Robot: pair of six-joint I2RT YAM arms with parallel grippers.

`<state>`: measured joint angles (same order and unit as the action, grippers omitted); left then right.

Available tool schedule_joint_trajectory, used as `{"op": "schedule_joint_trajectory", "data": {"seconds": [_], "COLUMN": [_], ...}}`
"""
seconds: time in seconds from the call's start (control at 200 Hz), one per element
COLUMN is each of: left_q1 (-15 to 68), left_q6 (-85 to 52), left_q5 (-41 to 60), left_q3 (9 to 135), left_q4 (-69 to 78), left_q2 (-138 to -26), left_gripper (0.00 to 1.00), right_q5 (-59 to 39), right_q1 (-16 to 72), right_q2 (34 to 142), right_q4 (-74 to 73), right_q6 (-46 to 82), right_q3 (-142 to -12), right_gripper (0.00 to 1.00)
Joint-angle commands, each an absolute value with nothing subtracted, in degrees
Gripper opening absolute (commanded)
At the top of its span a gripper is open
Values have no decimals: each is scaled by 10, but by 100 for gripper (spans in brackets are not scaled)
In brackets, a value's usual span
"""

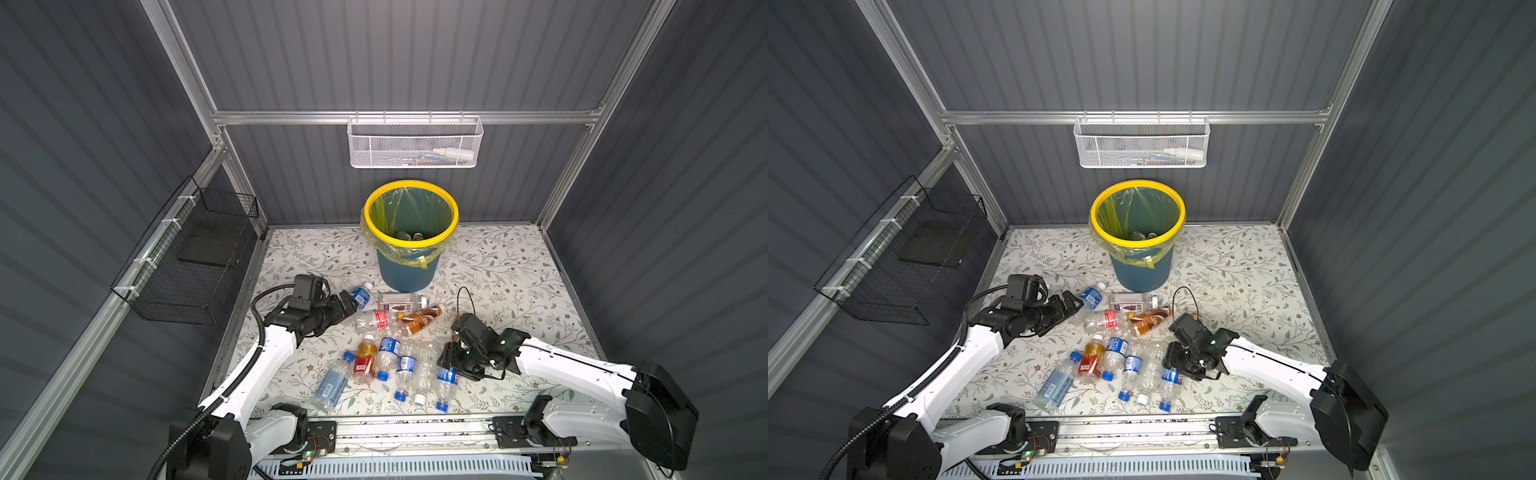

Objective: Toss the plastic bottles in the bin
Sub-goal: 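Reach the right gripper into the pile and grasp a clear water bottle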

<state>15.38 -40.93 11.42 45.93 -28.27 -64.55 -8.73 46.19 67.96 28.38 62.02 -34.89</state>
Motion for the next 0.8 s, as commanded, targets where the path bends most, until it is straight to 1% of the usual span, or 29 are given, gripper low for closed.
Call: {"op": "schedule_joint_trajectory", "data": {"seconds": [0.0,0.195,0.395,0.5,0.625,0.796], "left_q1": [150,150,150,150,150,150], "left_q6": [-398,-398,-398,-399,-400,-400], "left_q5": [115,115,109,108,109,108], "left_q3": [460,461,461,461,461,463], "left_q4": [-296,-294,-298,-300,-299,-299], "left_q2": [-641,-646,-644,-645,-648,-651], "left_gripper": [100,100,100,100,100,100], "right_q5": [-59,-70,-100,-117,-145,-169], "right_q1": [452,385,281,212,131,38], "right_q2": [658,604,556,535,537,566], "right_q4": [305,323,363,388,406,412], "right_q6": [624,594,533,492,442,387], "right_q3": [-337,-319,-323,-329,-338,-348], "right_gripper": [57,50,49,50,50,52]}}
